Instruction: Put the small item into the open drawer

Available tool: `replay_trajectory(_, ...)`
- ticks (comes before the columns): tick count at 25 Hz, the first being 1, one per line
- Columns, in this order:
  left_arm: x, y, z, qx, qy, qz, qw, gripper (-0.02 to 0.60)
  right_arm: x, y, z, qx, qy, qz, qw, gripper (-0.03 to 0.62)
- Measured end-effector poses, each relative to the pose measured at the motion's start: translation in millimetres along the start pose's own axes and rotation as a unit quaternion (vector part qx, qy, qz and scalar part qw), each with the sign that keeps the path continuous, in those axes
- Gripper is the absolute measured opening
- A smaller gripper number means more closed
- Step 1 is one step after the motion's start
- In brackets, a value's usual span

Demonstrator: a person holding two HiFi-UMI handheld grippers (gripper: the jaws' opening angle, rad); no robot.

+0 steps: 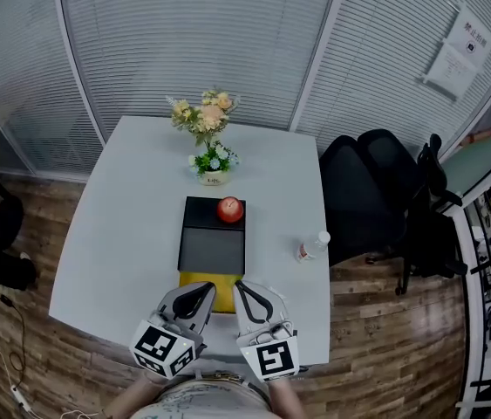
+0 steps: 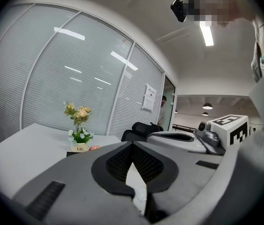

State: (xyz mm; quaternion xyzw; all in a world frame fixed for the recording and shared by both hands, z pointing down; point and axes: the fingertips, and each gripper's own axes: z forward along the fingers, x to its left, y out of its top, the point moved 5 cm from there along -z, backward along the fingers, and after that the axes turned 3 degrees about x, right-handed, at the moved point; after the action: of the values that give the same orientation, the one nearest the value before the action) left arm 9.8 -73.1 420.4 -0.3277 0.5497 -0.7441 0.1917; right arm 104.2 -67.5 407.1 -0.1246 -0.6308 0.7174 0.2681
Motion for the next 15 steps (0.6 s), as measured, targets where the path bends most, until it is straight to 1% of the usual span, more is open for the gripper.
replay_trajectory(8, 16.5, 3.3, -2.7, 0.003, -0.026, 0.002, 0.9997, -0.003, 10.7, 4.0, 14.4, 0.009, -0.019, -0.005, 1.0, 0.003)
replay_trajectory(15, 20.2, 2.6, 5.0, 0.008, -0.049, 0.001, 0.9988, -0.003, 5.2, -1.9, 11.9, 0.025, -0.046, 0.0, 0.999, 0.003)
